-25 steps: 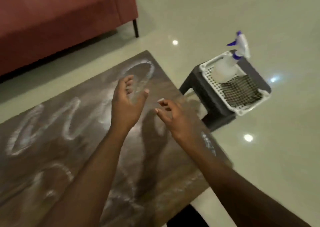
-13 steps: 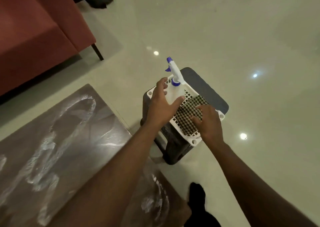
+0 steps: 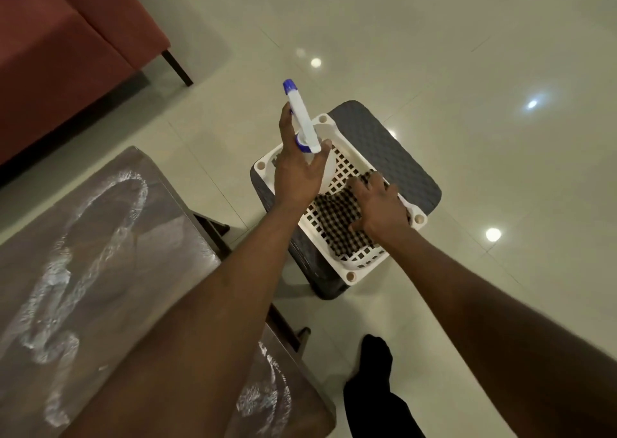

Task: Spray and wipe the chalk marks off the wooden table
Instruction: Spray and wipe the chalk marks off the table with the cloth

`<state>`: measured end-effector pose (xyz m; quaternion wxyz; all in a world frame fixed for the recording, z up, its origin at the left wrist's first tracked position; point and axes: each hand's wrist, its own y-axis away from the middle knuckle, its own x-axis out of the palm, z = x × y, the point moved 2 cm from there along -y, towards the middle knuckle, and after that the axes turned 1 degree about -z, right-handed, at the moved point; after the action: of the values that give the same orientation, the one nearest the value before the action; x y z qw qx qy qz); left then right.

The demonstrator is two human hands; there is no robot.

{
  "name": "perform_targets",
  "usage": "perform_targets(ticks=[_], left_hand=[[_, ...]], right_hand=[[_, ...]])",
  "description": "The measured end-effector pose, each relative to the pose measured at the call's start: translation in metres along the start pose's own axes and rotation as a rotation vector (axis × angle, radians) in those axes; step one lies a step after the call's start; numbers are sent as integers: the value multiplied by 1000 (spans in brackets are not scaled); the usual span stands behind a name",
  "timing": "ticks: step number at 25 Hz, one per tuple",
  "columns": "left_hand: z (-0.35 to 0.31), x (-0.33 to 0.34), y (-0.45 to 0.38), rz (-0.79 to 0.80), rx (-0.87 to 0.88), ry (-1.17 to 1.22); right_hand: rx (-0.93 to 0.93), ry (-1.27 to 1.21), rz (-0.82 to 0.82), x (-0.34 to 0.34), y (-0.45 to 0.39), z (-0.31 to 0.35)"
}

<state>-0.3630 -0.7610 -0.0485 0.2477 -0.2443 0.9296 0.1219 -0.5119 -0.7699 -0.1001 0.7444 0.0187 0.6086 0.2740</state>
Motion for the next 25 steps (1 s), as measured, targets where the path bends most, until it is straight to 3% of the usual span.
perform_targets(ticks=[5,8,10,13,16,19,25], left_hand=[[-21,-39,0,7,-97,142],[-24,-112,21,-12,-164,381],[-10,-163,43,-8,-247,479],[21,-193,71,22,-361,379],[64,-253,101,-46,-428,257],[96,-302,127,-104,-471,243],[167,-381,163,-62,-565,227]], right_hand=[[-191,170,-104,-1,-1,-4],[-195,19,-88,-21,0,9],[-185,-111,-208,-42,-1,37],[-259,-238,-314,-59,8,84],[-465,-252,-217,-39,32,188],[-521,-299,-201,-20,54,259],[-357,-331,-38,29,93,333]])
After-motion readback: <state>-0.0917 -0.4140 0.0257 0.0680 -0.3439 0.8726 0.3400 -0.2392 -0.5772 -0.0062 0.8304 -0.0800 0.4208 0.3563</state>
